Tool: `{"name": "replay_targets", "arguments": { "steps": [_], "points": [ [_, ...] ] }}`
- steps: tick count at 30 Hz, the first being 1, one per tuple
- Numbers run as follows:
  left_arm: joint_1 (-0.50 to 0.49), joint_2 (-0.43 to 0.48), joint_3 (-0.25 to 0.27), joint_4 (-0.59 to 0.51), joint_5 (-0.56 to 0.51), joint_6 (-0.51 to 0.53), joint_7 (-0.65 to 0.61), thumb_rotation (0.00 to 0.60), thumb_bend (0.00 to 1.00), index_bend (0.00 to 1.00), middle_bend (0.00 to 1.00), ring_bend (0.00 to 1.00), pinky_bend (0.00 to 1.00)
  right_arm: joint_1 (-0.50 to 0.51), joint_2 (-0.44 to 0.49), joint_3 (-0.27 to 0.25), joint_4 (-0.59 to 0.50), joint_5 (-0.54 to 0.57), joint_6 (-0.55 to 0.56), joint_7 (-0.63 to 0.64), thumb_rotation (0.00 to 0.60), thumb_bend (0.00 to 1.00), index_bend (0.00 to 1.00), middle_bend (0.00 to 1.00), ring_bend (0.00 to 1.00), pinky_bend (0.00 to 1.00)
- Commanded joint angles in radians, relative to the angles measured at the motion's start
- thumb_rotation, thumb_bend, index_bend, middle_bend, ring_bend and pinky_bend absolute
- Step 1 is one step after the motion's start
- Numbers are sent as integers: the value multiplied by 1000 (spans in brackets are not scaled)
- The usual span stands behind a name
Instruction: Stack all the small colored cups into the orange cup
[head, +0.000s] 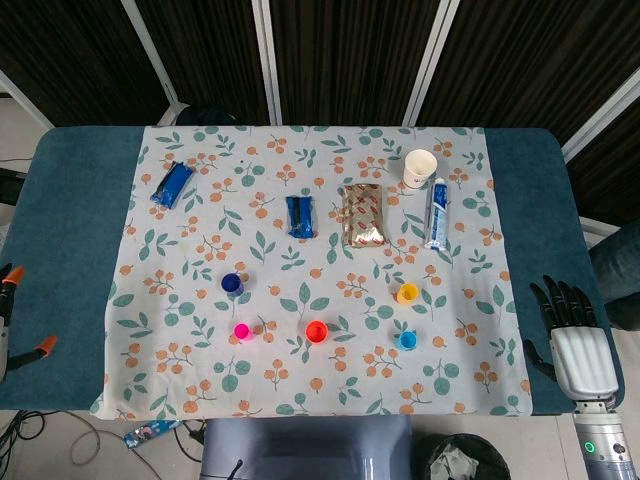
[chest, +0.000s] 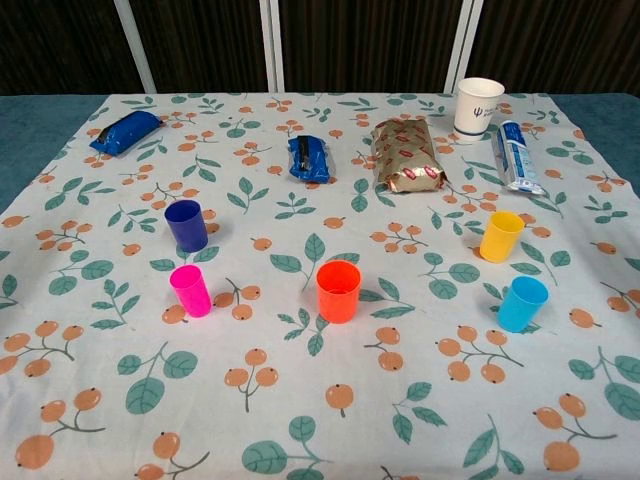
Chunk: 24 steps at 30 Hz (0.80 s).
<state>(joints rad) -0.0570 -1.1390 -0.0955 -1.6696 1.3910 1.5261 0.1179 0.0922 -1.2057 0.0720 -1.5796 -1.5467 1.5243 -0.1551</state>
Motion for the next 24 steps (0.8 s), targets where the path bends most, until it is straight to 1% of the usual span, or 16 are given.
{"name": "replay_targets", "arguments": {
  "steps": [1,13,21,24],
  "points": [
    [0,1,1,-1,-1,-2,2,600,123,12,0,0,0,0,1,-1,0,0,-1,0,600,401,53,0,0,90],
    [-4,1,8,9,18,-5,2,600,123,12,0,0,0,-1,6,0,-7,2,0,8,600,401,53,0,0,90],
    [-3,2,2,14,8,-4,-7,600,122,9,0,0,0,-2,7,-1,-11,3,-2,4,600,401,53,0,0,90],
    [-6,4,5,11,12,-12,-12,600,100,9,0,0,0,-2,8,-1,-12,4,-2,5,600,401,53,0,0,90]
  ]
}}
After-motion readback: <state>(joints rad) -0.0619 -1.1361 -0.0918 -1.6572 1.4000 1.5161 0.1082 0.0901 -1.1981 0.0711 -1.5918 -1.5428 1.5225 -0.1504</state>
